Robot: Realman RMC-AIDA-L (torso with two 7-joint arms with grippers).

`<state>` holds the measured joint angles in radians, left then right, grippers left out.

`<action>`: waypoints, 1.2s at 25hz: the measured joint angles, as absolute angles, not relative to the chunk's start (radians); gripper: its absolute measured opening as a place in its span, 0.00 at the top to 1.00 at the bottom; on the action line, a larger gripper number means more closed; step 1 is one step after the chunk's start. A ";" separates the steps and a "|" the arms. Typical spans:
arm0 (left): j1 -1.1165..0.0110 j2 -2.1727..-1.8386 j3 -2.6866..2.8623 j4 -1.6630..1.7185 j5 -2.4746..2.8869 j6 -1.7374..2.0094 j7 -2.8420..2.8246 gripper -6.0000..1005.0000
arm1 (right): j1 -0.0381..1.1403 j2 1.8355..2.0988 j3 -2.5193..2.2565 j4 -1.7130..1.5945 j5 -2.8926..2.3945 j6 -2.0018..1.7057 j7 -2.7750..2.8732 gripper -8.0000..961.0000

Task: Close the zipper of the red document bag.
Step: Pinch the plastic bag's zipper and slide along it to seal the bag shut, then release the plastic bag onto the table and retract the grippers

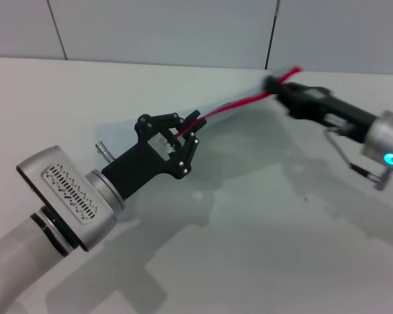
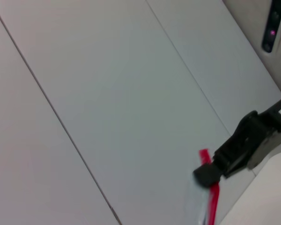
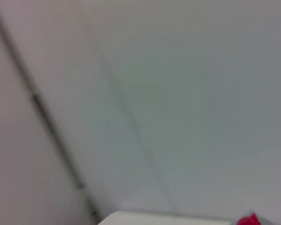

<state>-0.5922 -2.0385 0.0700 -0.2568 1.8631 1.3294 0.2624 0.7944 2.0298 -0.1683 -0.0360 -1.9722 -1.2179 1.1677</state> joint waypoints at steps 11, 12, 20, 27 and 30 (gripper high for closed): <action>-0.579 -2.037 0.070 -0.253 1.862 1.327 0.261 0.92 | 0.637 2.025 -0.116 -0.146 -1.814 -1.219 1.184 0.98; -0.578 -2.037 0.070 -0.253 1.862 1.327 0.261 0.92 | 0.627 2.024 -0.114 -0.150 -1.802 -1.219 1.184 0.98; -0.574 -2.036 0.069 -0.250 1.861 1.326 0.258 0.92 | 0.576 2.023 -0.099 -0.172 -1.749 -1.220 1.184 0.98; -0.573 -2.036 0.064 -0.249 1.843 1.325 0.252 0.90 | 0.574 2.025 -0.101 -0.188 -1.751 -1.228 1.142 0.95; -0.570 -2.037 0.062 -0.252 1.811 1.325 0.247 0.85 | 0.570 2.028 -0.100 -0.185 -1.750 -1.262 1.069 0.84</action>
<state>-0.5702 -2.0368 0.0623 -0.2516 1.8107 1.3253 0.2472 0.5699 2.0275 -0.1000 -0.1854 -1.7503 -1.2622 1.0686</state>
